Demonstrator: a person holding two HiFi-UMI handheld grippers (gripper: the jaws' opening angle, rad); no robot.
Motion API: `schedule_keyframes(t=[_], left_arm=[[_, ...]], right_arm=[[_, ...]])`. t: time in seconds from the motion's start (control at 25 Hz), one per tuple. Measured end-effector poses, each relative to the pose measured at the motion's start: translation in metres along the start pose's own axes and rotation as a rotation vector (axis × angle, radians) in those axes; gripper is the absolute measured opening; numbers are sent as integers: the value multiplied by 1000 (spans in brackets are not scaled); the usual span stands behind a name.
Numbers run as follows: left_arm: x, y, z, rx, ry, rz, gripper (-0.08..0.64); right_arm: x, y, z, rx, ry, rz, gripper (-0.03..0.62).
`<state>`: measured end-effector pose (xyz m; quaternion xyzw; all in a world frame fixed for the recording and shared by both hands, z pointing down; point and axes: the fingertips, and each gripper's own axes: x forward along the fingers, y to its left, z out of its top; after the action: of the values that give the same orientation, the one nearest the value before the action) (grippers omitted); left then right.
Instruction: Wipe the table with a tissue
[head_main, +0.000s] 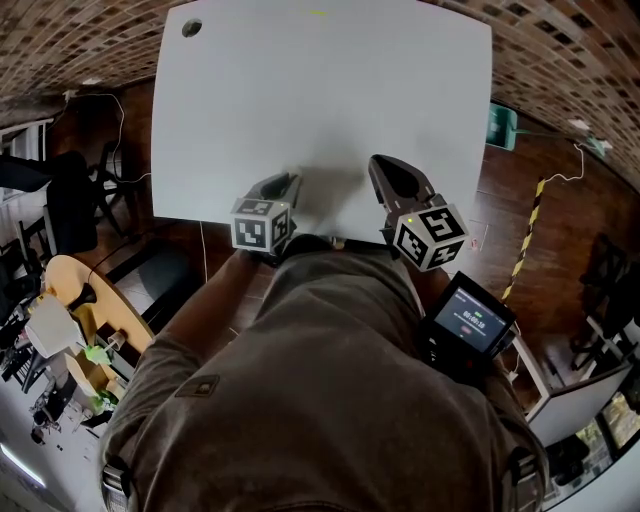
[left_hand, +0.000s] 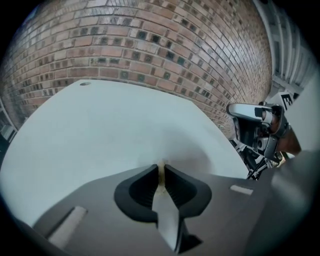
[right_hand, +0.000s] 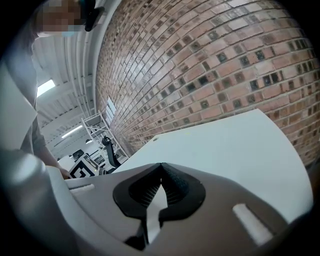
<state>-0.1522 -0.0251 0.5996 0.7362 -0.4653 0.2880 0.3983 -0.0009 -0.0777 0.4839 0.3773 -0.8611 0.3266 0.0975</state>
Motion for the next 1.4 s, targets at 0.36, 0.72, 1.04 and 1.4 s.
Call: schedule_keyframes(t=[0.36, 0.72, 1.04, 1.4], left_arm=[[-23, 30, 14, -94, -84, 40, 41], [-42, 73, 9, -141, -109, 125, 41], [-38, 76, -10, -84, -74, 160, 41], [-34, 54, -15, -44, -43, 115, 41]], right_arm=[[4, 10, -1, -10, 2, 17, 11], [6, 17, -4, -14, 7, 28, 11], [5, 16, -4, -15, 4, 23, 11], [2, 14, -4, -3, -9, 11, 12]])
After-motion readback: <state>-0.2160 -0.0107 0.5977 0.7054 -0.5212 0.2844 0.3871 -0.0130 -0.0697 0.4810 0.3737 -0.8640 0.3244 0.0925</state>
